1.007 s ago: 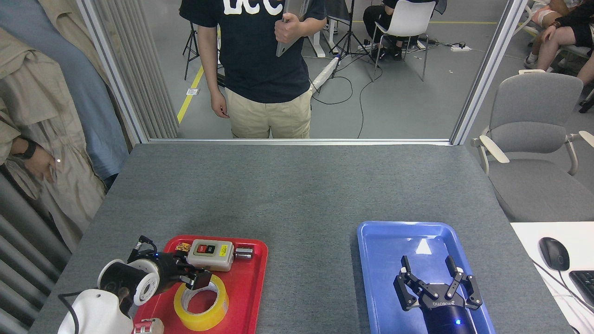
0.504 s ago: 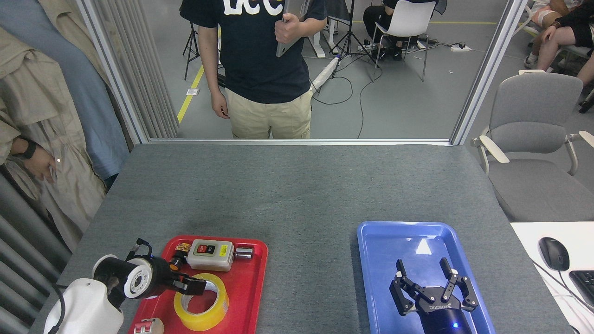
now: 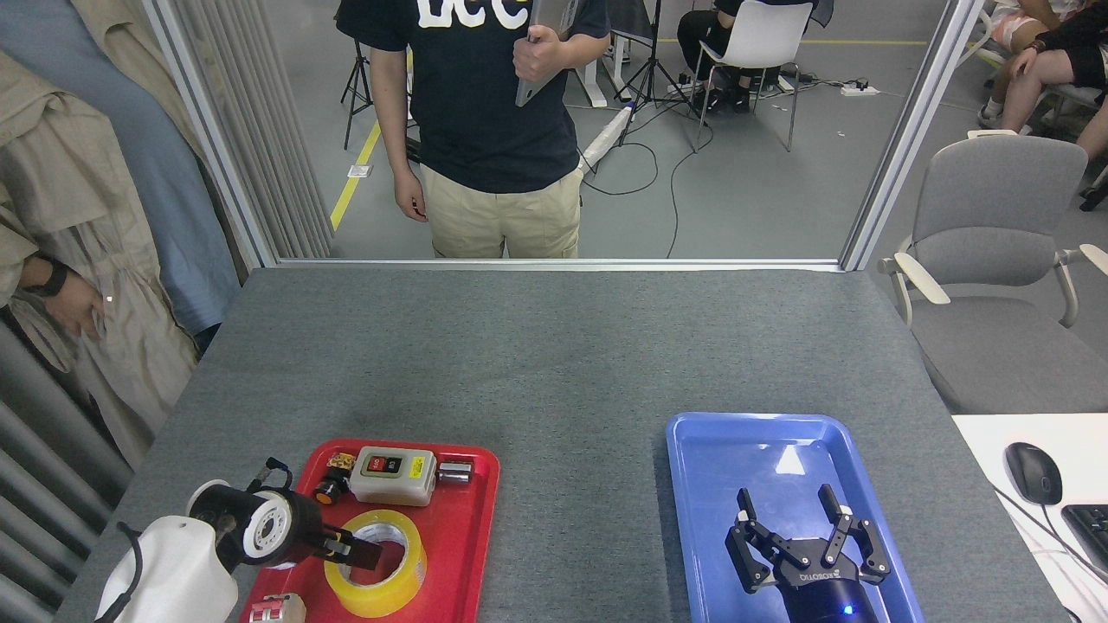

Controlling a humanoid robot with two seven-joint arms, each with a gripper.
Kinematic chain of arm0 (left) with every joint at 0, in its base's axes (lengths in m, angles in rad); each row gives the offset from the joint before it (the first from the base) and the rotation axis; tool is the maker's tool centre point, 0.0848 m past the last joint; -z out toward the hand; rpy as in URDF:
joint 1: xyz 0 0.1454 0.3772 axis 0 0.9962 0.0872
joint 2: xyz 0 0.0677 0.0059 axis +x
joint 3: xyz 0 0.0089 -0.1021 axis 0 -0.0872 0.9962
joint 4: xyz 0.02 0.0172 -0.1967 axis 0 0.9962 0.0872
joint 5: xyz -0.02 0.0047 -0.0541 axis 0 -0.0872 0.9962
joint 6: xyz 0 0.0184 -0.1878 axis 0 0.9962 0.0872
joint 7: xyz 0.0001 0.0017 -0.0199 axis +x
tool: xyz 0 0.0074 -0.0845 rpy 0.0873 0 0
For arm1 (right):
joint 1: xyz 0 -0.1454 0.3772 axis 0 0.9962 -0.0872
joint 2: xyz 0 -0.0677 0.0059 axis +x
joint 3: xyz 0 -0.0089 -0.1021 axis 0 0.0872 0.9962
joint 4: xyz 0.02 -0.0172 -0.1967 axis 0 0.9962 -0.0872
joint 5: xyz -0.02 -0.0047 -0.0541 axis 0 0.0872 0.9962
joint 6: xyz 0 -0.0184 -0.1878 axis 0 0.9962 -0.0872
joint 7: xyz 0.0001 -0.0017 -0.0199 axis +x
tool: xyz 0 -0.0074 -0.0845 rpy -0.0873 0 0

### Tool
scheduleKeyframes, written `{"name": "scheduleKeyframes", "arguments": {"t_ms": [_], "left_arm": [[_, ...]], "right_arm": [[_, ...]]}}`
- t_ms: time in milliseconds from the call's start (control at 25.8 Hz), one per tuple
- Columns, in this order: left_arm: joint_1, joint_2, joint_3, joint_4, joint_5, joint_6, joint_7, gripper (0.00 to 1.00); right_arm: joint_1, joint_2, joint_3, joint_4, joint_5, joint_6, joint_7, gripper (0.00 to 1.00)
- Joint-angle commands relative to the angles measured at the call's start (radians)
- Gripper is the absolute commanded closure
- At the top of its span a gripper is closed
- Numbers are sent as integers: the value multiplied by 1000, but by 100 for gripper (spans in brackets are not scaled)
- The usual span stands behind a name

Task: Place and move tape with both arms
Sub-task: 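Lift the tape roll with the left gripper and carry it toward the blue tray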

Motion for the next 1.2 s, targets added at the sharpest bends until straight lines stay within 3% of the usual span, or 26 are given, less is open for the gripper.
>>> {"name": "scheduleKeyframes", "arguments": {"t_ms": [0,310,349,697,852,968,1162], "left_arm": [[-5,-4,-5,23,-28,-1,-2,4],[-32,-8,-45,29,-70,-119,-50,93],[-37,-10,-45,30,-70,-126,-53,100],[-60,-27,-8,21,-10,-186,-54,100],[-60,-39,107,20,289,-252,-33,100],[-60,-74,156,29,518,-386,9,100],[-57,-128,139,9,562,-585,91,100]], "right_arm": [[0,-2,0,1,0,1,-1,0],[0,-3,2,2,1,1,-18,0],[0,-8,2,1,3,1,-20,0],[2,-16,14,29,18,1,-20,0],[2,-17,14,33,17,1,-21,0],[3,-16,14,38,12,-4,-21,0],[22,-13,16,33,14,-55,-53,0]]}}
